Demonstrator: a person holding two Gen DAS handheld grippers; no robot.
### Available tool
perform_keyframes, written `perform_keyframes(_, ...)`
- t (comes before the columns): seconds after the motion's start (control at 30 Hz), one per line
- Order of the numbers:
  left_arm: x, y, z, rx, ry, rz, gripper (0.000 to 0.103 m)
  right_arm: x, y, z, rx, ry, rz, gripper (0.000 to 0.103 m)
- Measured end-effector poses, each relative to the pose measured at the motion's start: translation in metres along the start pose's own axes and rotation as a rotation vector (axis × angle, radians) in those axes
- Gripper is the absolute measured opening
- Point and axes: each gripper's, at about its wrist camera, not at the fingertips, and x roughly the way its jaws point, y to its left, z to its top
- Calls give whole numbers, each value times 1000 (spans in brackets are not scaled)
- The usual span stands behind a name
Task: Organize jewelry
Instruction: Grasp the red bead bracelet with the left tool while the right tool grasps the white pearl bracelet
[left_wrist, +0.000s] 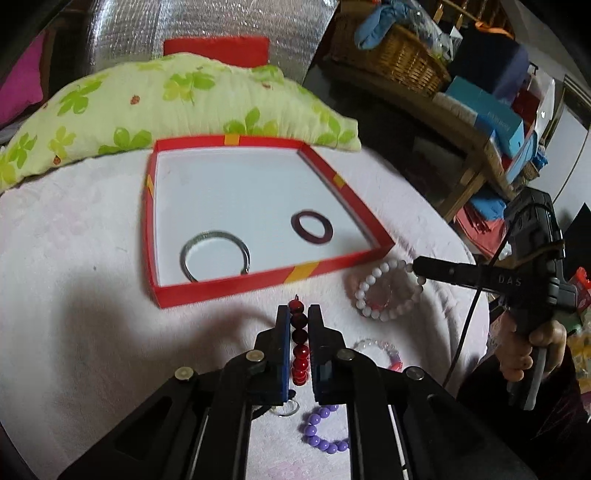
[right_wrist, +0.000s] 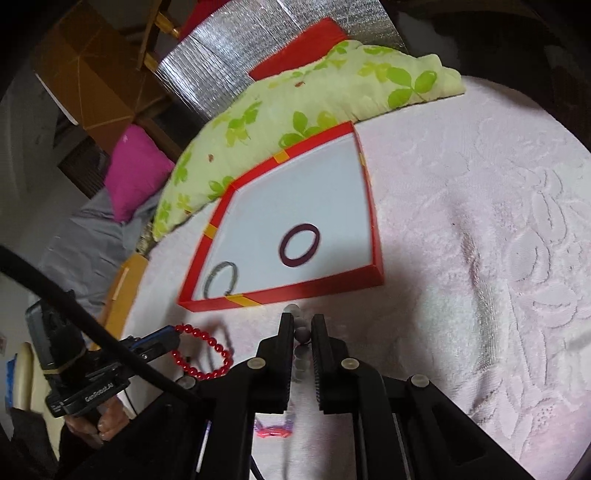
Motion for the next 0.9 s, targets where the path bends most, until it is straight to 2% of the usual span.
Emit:
perform_keyframes(0.13,-3,2,1,-4,-8,0,9,-4,5,0,-10,-13,39,11)
perform_keyframes(0.33,4,1,-1,1,22,19,10,14,4,-5,-4,65,5,11)
perform_keyframes(0.9,8,-3,-3,20,41,42,10,42,14,-13,-27,152,-8,11)
